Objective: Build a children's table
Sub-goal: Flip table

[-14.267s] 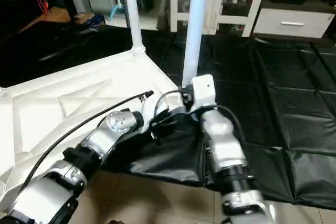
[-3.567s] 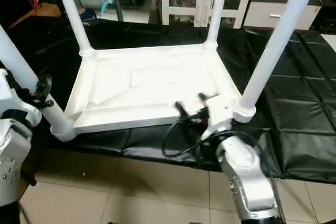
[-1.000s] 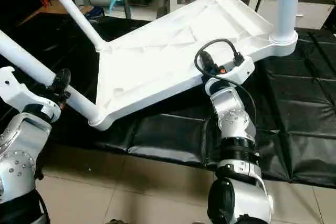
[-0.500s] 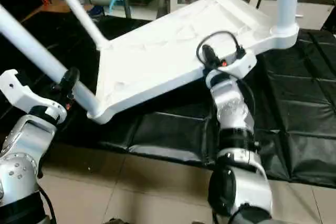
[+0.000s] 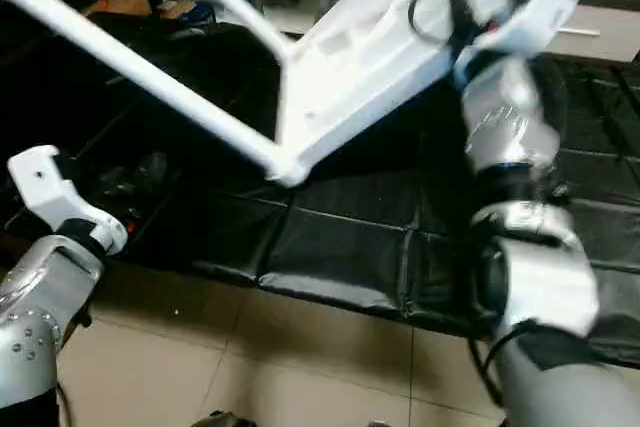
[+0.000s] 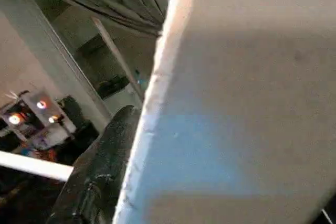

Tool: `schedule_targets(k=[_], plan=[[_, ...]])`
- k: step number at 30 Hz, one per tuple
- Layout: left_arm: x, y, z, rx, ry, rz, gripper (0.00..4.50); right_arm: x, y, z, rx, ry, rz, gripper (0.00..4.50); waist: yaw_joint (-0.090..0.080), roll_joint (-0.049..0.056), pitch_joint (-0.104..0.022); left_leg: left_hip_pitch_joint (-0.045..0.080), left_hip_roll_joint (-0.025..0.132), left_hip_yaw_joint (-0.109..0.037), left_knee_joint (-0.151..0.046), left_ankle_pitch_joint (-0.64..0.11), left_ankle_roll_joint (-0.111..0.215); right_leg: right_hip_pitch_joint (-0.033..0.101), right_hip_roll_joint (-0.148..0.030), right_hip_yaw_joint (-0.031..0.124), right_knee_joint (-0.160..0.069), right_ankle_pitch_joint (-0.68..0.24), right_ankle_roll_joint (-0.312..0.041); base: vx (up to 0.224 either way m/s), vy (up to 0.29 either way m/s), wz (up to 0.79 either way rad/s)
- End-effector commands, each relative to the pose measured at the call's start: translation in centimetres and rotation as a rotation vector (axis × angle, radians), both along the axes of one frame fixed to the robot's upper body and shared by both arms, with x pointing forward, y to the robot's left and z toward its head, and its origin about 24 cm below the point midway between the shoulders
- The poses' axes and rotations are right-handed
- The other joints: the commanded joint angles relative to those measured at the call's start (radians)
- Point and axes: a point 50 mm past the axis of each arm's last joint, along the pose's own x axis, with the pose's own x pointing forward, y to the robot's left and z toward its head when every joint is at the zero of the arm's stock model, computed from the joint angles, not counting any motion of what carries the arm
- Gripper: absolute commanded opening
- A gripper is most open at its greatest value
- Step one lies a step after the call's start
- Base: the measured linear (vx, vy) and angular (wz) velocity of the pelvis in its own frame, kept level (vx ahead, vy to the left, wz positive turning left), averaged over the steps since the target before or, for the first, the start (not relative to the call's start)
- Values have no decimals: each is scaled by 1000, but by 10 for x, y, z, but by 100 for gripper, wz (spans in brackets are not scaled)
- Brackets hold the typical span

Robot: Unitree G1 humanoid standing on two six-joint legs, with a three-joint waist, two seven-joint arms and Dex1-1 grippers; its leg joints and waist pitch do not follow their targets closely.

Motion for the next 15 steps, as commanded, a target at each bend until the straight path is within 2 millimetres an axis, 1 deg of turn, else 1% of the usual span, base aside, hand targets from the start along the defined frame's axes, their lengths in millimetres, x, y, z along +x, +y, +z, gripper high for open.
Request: schedule_targets(k=[1, 2, 3, 4, 5, 6, 7, 8, 9, 10, 11, 12, 13, 14, 15], plan=[[-3, -5, 5, 65, -24, -50, 400, 0, 5, 19, -383, -37, 1, 212, -8, -34, -81, 35, 30, -11, -60, -84, 81, 44, -14, 3, -56, -136, -183, 0, 0, 0], [-3, -5, 5, 65, -24, -50, 400, 0, 5, 19, -383, -37, 1, 212, -11, -34, -76, 36, 30, -11, -63, -118, 65, 43, -13, 3, -60, -170, -181, 0, 0, 0], [-2, -6, 7, 82, -37, -53, 400, 1, 3, 27, -430, -39, -8, 212, -11, -35, -76, 38, 30, -11, -63, -134, 56, 42, -14, 4, -61, -186, -179, 0, 0, 0], [-2, -6, 8, 103, -41, -60, 400, 2, 2, 31, -454, -36, -14, 212, -13, -34, -76, 40, 31, -11, -64, -160, 42, 39, -14, 4, -63, -207, -177, 0, 0, 0], [-2, -6, 8, 103, -41, -60, 400, 2, 2, 31, -454, -36, -14, 212, -13, -31, -73, 41, 31, -11, -66, -184, 28, 36, -12, 5, -67, -230, -169, 0, 0, 0], [-2, -6, 9, 125, -43, -72, 400, 3, 1, 35, -477, -29, -14, 212, -13, -30, -71, 44, 32, -12, -68, -200, 20, 32, -12, 5, -69, -241, -164, 0, 0, 0], [-3, -10, 10, 135, -45, -102, 400, 4, 0, 40, -498, -15, -12, 212, -16, -32, -70, 47, 32, -13, -71, -239, 2, 30, -9, 4, -71, -267, -157, 0, 0, 0], [-3, -10, 11, 136, -45, -108, 400, 4, 0, 41, -505, -10, -9, 212, -18, -35, -69, 47, 31, -13, -71, -256, -6, 30, -8, 4, -71, -276, -154, 0, 0, 0], [-3, -13, 12, 151, -52, -128, 400, 4, -1, 42, -540, 8, 2, 212, -19, -33, -69, 50, 33, -16, -74, -283, -23, 28, -8, 4, -70, -282, -151, 0, 0, 0], [-3, -14, 14, 161, -59, -135, 400, 4, -1, 43, -563, 16, 0, 211, -20, -35, -69, 51, 34, -16, -76, -294, -28, 27, -8, 4, -71, -280, -151, 0, 0, 0], [-3, -14, 14, 163, -61, -136, 400, 4, -1, 43, -568, 17, -1, 211, -19, -31, -67, 54, 34, -17, -78, -313, -39, 24, -7, 4, -72, -271, -151, 0, 0, 0], [-3, -15, 15, 167, -66, -142, 400, 5, -2, 44, -598, 30, -3, 209, -23, -32, -66, 53, 34, -18, -81, -329, -49, 25, -7, 5, -72, -262, -149, 0, 0, 0], [-4, -15, 15, 165, -68, -145, 400, 5, -3, 44, -611, 41, 0, 208, -28, -35, -68, 49, 34, -21, -83, -337, -57, 29, -7, 4, -69, -248, -148, 0, 0, 0], [-4, -16, 15, 166, -68, -146, 400, 5, -3, 44, -616, 45, 2, 208, -28, -35, -69, 49, 34, -22, -83, -341, -60, 29, -7, 4, -67, -243, -149, 0, 0, 0], [-4, -16, 15, 166, -69, -147, 400, 5, -3, 43, -622, 50, 4, 205, -30, -38, -70, 50, 34, -22, -82, -350, -61, 29, -7, 4, -67, -237, -151, 0, 0, 0]])
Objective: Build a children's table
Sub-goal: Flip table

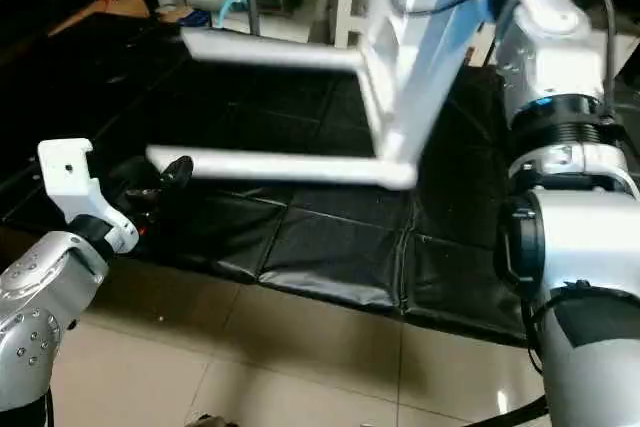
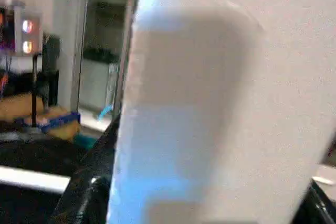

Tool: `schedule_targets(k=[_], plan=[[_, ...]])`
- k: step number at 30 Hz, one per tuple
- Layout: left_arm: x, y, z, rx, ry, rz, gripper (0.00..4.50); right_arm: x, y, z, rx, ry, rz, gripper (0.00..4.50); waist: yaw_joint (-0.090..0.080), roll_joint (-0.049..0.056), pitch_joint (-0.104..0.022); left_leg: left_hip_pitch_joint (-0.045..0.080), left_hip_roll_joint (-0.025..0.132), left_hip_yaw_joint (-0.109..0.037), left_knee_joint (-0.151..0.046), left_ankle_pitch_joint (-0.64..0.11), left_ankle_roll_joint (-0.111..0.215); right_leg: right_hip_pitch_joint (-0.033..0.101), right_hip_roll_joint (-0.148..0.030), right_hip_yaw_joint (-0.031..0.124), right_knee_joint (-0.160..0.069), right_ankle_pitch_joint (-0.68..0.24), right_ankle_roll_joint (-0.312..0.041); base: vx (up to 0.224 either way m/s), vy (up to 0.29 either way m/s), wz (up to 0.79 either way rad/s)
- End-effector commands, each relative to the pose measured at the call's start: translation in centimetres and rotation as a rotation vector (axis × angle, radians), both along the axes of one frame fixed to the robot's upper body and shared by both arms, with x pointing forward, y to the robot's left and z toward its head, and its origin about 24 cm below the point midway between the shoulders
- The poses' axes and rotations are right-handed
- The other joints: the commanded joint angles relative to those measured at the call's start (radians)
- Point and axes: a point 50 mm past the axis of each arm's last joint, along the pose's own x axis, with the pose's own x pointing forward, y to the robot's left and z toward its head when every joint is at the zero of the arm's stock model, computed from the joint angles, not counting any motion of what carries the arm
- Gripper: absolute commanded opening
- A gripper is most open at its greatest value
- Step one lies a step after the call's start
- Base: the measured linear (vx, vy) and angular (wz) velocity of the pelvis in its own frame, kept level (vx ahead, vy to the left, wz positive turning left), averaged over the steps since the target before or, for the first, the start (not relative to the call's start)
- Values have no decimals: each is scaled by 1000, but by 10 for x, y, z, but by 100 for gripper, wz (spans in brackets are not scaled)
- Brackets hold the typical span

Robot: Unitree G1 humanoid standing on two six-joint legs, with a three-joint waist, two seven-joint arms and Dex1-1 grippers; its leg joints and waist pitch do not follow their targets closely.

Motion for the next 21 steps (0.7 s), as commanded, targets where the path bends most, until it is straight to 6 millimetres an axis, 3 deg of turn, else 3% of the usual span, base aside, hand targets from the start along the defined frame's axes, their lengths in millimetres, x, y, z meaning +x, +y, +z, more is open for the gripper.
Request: schedule_targets(k=[1, 6, 11, 12, 16, 21], plan=[[-2, -4, 5, 24, -23, -31, 400, 1, -10, -11, -56, 79, -22, 205, -12, 2, -65, 48, 34, -21, -84, -359, -57, 15, -9, 3, -64, -238, -154, 0, 0, 0], [-2, -10, 10, 36, -40, -88, 400, 2, -13, -15, -105, 124, -43, 205, -17, -6, -65, 40, 33, -21, -82, -336, -43, 21, -12, 4, -60, -213, -171, 0, 0, 0], [-1, -11, 13, 113, -62, -109, 400, 2, -9, -20, -148, 170, -2, 205, -15, -3, -64, 41, 33, -20, -79, -323, -33, 21, -11, 5, -58, -211, -176, 0, 0, 0], [-1, -12, 14, 132, -69, -111, 400, 3, -9, -21, -154, 171, 1, 258, -16, -4, -64, 40, 33, -21, -80, -326, -33, 22, -12, 5, -57, -221, -174, 0, 0, 0], [3, -12, 15, 140, -86, -67, 400, 3, -3, -24, -114, 144, 33, 292, -21, -2, -64, 36, 34, -23, -83, -330, -51, 25, -14, 5, -57, -218, -179, 0, 0, 0], [8, -8, 10, 239, -59, 9, 400, 2, 6, -39, -92, 86, 95, 329, -22, -1, -72, 35, 33, -20, -75, -240, -15, 33, -16, 5, -51, -117, -199, 0, 0, 0]])
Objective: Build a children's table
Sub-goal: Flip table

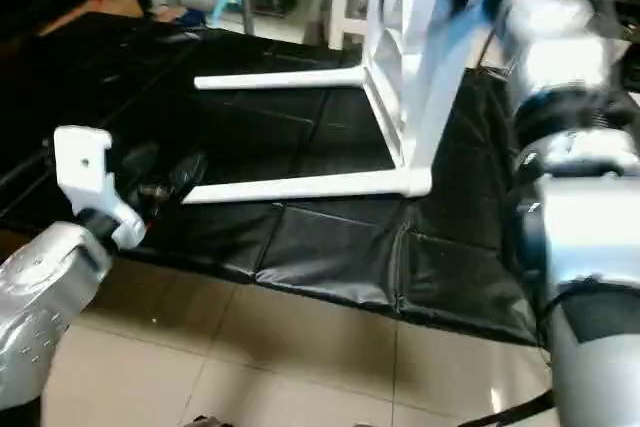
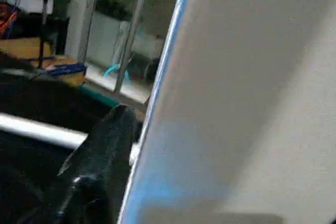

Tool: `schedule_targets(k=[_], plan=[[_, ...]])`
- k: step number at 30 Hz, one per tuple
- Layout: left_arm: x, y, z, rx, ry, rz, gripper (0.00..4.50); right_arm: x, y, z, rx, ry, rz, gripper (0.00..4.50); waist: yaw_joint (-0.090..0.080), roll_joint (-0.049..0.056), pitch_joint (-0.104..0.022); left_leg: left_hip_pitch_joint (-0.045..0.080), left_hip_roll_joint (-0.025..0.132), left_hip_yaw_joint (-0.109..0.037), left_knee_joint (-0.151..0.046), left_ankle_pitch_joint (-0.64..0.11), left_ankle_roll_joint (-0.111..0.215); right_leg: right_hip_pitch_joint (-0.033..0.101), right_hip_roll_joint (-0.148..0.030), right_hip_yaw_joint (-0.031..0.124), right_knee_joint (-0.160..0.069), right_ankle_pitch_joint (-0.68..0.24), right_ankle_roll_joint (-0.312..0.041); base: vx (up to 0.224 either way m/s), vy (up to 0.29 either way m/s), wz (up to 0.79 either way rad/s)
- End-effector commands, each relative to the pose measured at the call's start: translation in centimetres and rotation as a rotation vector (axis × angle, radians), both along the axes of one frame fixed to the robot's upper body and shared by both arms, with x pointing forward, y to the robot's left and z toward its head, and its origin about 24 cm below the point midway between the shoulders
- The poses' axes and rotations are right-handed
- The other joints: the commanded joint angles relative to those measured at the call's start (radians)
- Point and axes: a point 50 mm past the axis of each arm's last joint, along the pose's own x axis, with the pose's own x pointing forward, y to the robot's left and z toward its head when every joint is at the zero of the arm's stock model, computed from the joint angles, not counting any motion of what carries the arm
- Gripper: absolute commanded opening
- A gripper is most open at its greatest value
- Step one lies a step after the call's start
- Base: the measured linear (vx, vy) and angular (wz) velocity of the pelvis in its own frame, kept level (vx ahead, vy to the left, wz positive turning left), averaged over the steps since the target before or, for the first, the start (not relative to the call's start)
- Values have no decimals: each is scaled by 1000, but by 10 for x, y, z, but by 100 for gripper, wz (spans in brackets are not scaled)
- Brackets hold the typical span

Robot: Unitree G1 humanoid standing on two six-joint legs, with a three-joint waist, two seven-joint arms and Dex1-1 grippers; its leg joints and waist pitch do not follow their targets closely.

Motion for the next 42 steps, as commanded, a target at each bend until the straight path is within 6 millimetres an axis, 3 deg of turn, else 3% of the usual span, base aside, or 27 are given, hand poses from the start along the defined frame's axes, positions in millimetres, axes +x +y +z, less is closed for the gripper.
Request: schedule_targets(k=[1, 5, 10, 14, 18, 22, 27, 28, 30, 31, 33, 34, 36, 38, 42], plan=[[4, 1, 1, 43, -12, 29, 400, -2, 3, 7, 18, -59, 28, 329, -5, 3, -76, 36, 32, -19, -75, -223, -9, 35, -16, 5, -53, -106, -203, 0, 0, 0], [8, 1, 12, 34, -70, 34, 400, -4, 1, 0, 69, -98, 22, 369, 0, 6, -80, 39, 34, -17, -70, -163, 18, 39, -16, 3, -46, -45, -244, 0, 0, 0], [6, -5, 21, 43, -135, -13, 400, -7, 3, -19, 154, -122, 38, 413, 1, 11, -77, 42, 35, -17, -74, -193, 11, 38, -15, 1, -50, -65, -243, 0, 0, 0], [6, -9, 16, 112, -128, -19, 400, -10, 7, -33, 186, -142, 38, 442, 2, 9, -78, 42, 35, -18, -75, -202, 8, 38, -18, 2, -51, -86, -236, 0, 0, 0], [2, -15, 17, 115, -139, -71, 400, -11, 7, -47, 185, -115, 1, 442, 0, 6, -77, 43, 35, -18, -77, -221, -5, 36, -17, 2, -53, -124, -229, 0, 0, 0], [0, -22, 20, 109, -170, -128, 400, -15, 8, -64, 156, -95, -5, 442, 1, 10, -76, 44, 35, -19, -79, -249, -21, 33, -17, 2, -57, -140, -218, 0, 0, 0], [0, -24, 21, 145, -186, -145, 400, -18, 7, -79, 101, -78, -28, 442, 0, 8, -77, 40, 33, -19, -78, -224, -18, 36, -17, 2, -53, -124, -214, 0, 0, 0], [0, -23, 21, 153, -188, -142, 400, -19, 5, -84, 104, -70, -59, 442, 1, 13, -77, 42, 34, -20, -79, -226, -18, 35, -18, 2, -53, -126, -214, 0, 0, 0], [0, -23, 22, 159, -193, -144, 400, -20, 3, -87, 111, -65, -87, 442, -1, 10, -78, 43, 33, -19, -78, -234, -20, 35, -15, 2, -54, -128, -211, 0, 0, 0], [-1, -26, 24, 156, -209, -162, 400, -21, 2, -92, 123, -54, -98, 442, 0, 17, -79, 44, 33, -20, -78, -236, -20, 34, -16, 2, -53, -122, -211, 0, 0, 0], [-3, -31, 27, 139, -222, -207, 400, -22, 2, -97, 130, -47, -103, 442, -1, 13, -78, 44, 33, -20, -79, -252, -22, 33, -16, 1, -55, -132, -211, 0, 0, 0], [-5, -37, 29, 116, -230, -265, 400, -23, 2, -100, 132, -39, -103, 426, 0, 18, -77, 45, 34, -20, -81, -260, -27, 32, -16, 1, -55, -128, -213, 0, 0, 0], [-6, -38, 29, 109, -228, -283, 400, -23, 2, -100, 131, -38, -103, 426, 0, 17, -78, 46, 34, -20, -80, -260, -27, 32, -15, 1, -53, -116, -216, 0, 0, 0], [-17, -50, 24, 71, -173, -421, 400, -23, 0, -104, 121, -21, -112, 398, 2, 16, -78, 45, 34, -19, -80, -253, -25, 34, -17, 1, -50, -104, -223, 0, 0, 0], [-19, -51, 21, 65, -142, -441, 400, -22, 0, -104, 122, -12, -115, 355, 0, 16, -75, 44, 33, -18, -81, -276, -25, 33, -15, 2, -53, -134, -223, 0, 0, 0]])
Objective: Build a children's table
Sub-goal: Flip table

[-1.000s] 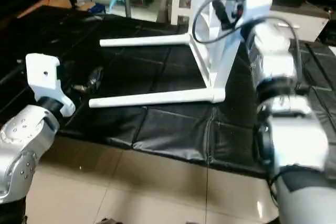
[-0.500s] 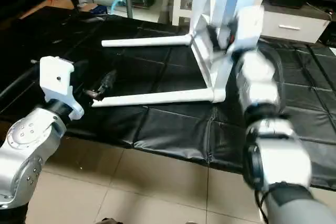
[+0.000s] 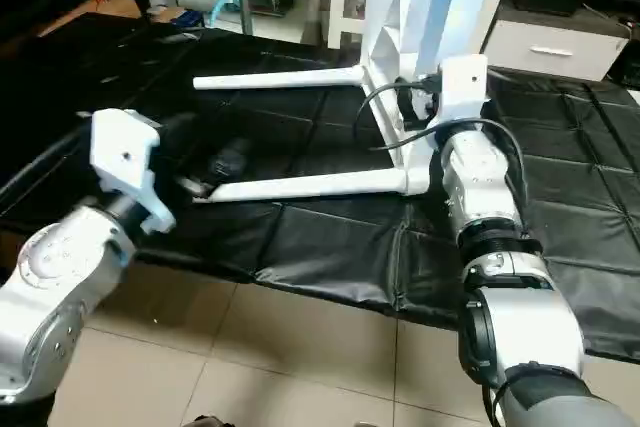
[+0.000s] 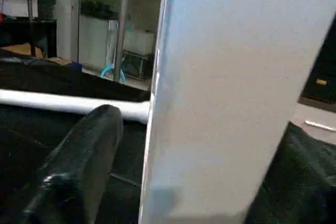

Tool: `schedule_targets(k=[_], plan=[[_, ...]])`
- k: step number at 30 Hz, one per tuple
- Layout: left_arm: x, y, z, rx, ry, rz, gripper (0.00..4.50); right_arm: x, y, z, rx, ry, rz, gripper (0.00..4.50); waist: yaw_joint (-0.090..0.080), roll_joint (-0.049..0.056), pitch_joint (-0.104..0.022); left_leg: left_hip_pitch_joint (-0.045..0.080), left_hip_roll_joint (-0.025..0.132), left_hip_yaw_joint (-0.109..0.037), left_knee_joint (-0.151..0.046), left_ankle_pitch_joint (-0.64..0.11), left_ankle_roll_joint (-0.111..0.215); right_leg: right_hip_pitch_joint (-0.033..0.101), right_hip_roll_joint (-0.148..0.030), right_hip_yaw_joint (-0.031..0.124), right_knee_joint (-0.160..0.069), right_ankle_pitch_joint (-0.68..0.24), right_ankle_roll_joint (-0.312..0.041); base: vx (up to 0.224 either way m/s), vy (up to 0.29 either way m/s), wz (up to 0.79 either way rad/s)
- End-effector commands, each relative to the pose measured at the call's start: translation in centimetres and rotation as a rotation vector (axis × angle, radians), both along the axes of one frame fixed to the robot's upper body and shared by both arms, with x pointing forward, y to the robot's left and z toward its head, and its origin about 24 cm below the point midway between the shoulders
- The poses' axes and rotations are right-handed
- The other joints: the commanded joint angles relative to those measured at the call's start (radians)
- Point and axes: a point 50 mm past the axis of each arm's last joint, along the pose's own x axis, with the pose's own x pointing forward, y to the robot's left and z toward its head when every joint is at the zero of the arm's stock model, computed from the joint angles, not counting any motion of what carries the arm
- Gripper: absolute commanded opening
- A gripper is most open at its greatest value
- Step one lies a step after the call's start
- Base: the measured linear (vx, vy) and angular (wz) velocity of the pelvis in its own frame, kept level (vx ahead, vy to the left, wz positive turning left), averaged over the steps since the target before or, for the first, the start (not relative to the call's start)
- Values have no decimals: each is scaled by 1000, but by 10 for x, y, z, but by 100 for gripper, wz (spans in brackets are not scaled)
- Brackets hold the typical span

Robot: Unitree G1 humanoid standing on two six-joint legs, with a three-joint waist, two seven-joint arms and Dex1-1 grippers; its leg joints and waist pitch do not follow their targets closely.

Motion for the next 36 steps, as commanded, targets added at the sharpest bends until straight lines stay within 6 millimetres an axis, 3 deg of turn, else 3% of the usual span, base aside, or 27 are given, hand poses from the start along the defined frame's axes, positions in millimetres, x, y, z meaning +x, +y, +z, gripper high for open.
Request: schedule_targets(k=[1, 9, 18, 29, 36], plan=[[-3, -1, -1, 10, 18, -18, 400, 1, -3, 3, -4, -7, -13, 355, -7, 9, -75, 42, 32, -19, -83, -284, -27, 33, -15, 3, -57, -149, -215, 0, 0, 0], [-3, 2, -1, 6, 16, -11, 400, 1, 0, 4, -16, -6, -1, 296, -9, 10, -73, 44, 32, -21, -85, -315, -39, 29, -16, 4, -61, -195, -197, 0, 0, 0], [-3, 3, 0, 6, 22, -16, 400, 2, -4, 4, -21, 5, -6, 212, -9, 11, -74, 43, 32, -21, -84, -306, -35, 30, -15, 4, -60, -173, -201, 0, 0, 0], [-2, 4, 1, 6, 16, 1, 400, 5, -6, 13, -41, -12, -4, 199, -9, 9, -73, 40, 32, -20, -83, -301, -25, 29, -17, 5, -62, -205, -196, 0, 0, 0], [0, 8, 4, 17, -2, 28, 400, 9, -18, 38, -112, -66, -65, 198, -8, 7, -73, 41, 31, -19, -81, -306, -23, 27, -16, 4, -63, -218, -195, 0, 0, 0]])
